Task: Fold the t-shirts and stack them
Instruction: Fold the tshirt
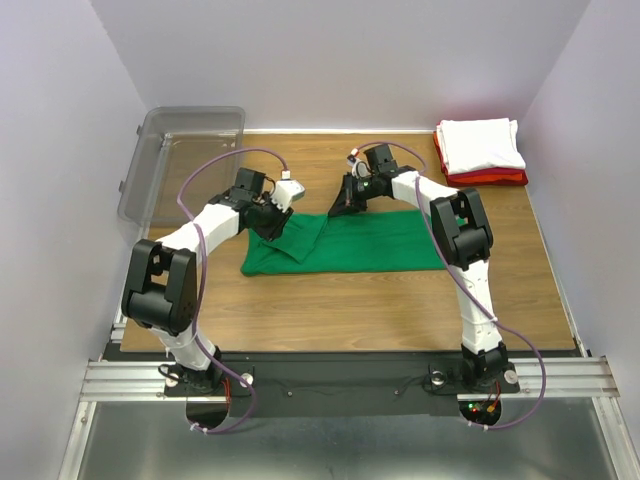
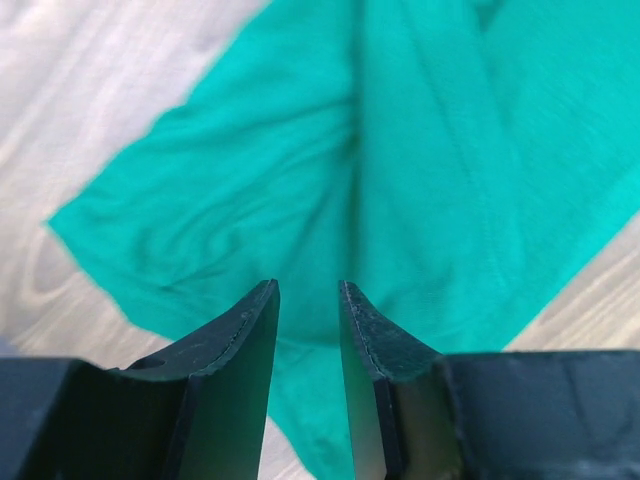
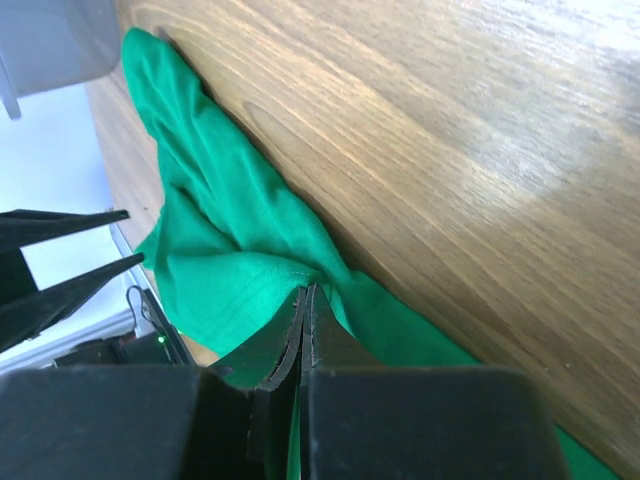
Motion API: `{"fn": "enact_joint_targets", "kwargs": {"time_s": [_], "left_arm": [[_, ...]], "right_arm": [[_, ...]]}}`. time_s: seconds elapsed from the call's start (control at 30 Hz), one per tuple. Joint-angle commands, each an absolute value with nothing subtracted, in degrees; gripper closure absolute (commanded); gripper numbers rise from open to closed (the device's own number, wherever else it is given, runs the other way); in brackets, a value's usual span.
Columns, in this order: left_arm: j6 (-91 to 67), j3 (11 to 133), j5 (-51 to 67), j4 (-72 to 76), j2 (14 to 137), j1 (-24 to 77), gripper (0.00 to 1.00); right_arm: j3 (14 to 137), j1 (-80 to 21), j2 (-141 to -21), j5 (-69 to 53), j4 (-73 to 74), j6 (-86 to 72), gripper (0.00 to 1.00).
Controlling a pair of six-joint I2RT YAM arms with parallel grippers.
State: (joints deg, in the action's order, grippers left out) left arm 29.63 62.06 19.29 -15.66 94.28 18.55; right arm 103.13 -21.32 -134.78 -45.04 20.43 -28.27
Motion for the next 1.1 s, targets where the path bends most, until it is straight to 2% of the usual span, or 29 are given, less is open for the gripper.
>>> {"fn": "enact_joint_targets", "kwargs": {"time_s": [0.0,0.17,0.33,0.4,0.53,0.7,0.73,0.77,0.9,1.07], "left_arm": [[28.6,64.7,21.2,-13.8,89.7,17.8,0.57],[28.3,64.8,24.6,-13.5,88.7,17.8,0.57],[28.6,64.9,30.7,-15.5,88.6,18.5,0.64],[28.7,65.0,31.7,-16.7,90.4,19.2,0.68],[27.8,63.9,31.2,-16.8,94.4,20.0,0.71],[26.4,64.0,26.4,-17.2,101.2,20.0,0.73],[25.7,64.2,25.9,-17.1,101.9,20.0,0.73],[25.3,64.4,24.9,-17.1,103.2,20.0,0.73],[23.8,66.1,24.3,-16.8,103.1,20.0,0.69],[23.2,67.1,23.4,-18.2,95.1,19.9,0.64]], "right_arm": [[102.8,-20.9,-135.2,-44.9,15.4,-30.8,0.99],[103.0,-20.8,-135.4,-43.6,15.1,-30.8,0.99],[102.2,-20.9,-134.3,-41.8,15.1,-30.1,0.99],[102.2,-20.9,-133.6,-41.4,15.2,-30.0,0.96],[102.5,-20.9,-132.3,-40.9,15.4,-30.0,0.89],[101.4,-20.2,-128.2,-40.6,15.7,-29.3,0.61],[100.7,-20.0,-127.3,-40.7,16.0,-29.1,0.6],[100.2,-19.6,-126.5,-40.9,16.2,-28.5,0.54],[97.9,-18.8,-121.3,-40.7,18.3,-25.5,0.53],[95.7,-15.7,-113.2,-39.1,24.8,-16.8,0.55]]}}
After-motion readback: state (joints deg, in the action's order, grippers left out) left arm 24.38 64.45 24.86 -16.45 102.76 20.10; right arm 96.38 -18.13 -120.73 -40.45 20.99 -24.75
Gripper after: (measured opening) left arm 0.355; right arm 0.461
